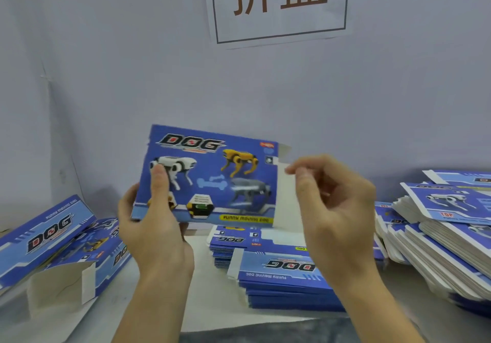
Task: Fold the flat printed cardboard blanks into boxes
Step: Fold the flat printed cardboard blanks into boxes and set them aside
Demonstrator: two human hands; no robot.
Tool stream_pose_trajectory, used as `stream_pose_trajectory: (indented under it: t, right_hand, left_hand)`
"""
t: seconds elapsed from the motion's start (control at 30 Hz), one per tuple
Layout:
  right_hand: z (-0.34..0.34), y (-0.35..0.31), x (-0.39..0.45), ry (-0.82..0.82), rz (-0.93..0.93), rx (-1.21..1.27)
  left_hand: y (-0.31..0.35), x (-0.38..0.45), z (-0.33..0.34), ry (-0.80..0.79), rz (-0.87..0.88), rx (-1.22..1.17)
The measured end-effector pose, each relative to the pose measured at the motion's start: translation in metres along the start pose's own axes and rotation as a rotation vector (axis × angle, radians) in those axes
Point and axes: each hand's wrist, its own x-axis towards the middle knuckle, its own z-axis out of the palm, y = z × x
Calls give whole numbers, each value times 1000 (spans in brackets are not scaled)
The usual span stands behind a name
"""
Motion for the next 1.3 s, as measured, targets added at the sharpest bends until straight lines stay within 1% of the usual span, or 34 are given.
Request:
stream_pose_trajectory:
  t: [0.07, 0.1, 0.17, 0.23, 0.3, 0.33, 0.37, 0.4, 0.47, 0.5, 0.53, 0.57, 0.63, 0.67, 0.7, 0.77, 0.8, 0.83, 0.87, 0.9, 0.97, 1.03, 1.17, 1.3]
  right_hand:
    - [4, 3, -3, -96, 85, -128]
    - [5, 4, -5, -144, 166, -189]
    - [7, 5, -7, -205, 378, -233]
    - [8, 6, -8, -208, 575, -165]
    - [9, 10, -7, -176, 775, 39]
    - [9, 11, -6, -151, 839, 160]
    - [7, 14, -5, -103, 852, 268]
    - [4, 18, -4, -36, 824, 361]
    - [-6, 25, -1, 102, 724, 474]
    - [-13, 26, 1, 137, 684, 476]
    - [-18, 26, 4, 138, 667, 450]
    - [-23, 27, 6, 108, 666, 399]
    - [-33, 30, 9, -23, 660, 239]
    - [-37, 30, 9, -126, 643, 148]
    - [-41, 31, 9, -255, 619, 64]
    - [-43, 31, 7, -541, 590, -7]
    - [-41, 30, 6, -653, 598, 2]
    - [-39, 31, 4, -716, 606, 27]
    - [-35, 32, 3, -723, 610, 59]
    - [-31, 35, 1, -676, 610, 109]
    - [-23, 39, -3, -511, 602, 201]
    - [-15, 42, -7, -404, 555, 236]
    - [-12, 47, -12, -350, 604, 326]
    - [-17, 50, -15, -379, 620, 348]
  left_hand:
    - [-2, -1, 1, 117, -73, -58]
    - [-2, -3, 2, 156, -104, -95]
    - [-5, -9, 5, 162, -139, -132]
    - [-9, -17, 10, 69, -167, -102]
    - [-15, -28, 15, -99, -244, -74]
    - [-18, -32, 17, -192, -286, -54]
    - [-19, -36, 17, -285, -332, -15]
    - [-21, -39, 17, -368, -387, 43]
    - [-22, -41, 15, -490, -476, 171]
    - [-21, -40, 14, -521, -481, 225]
    - [-20, -37, 13, -528, -446, 283]
    - [-17, -32, 11, -514, -367, 349]
    - [-11, -20, 6, -500, -173, 437]
    - [-9, -16, 3, -530, -108, 448]
    - [-6, -14, 1, -584, -84, 438]
    - [-2, -13, -1, -693, -120, 341]
    - [0, -13, -1, -729, -136, 293]
    - [2, -14, -2, -753, -133, 278]
    - [2, -15, -2, -763, -119, 290]
    - [1, -16, -2, -759, -106, 315]
    - [-5, -18, -1, -752, -97, 357]
    - [-13, -23, 0, -774, -150, 351]
    - [-17, -21, -3, -832, -293, 342]
    - [-17, -19, -4, -841, -313, 366]
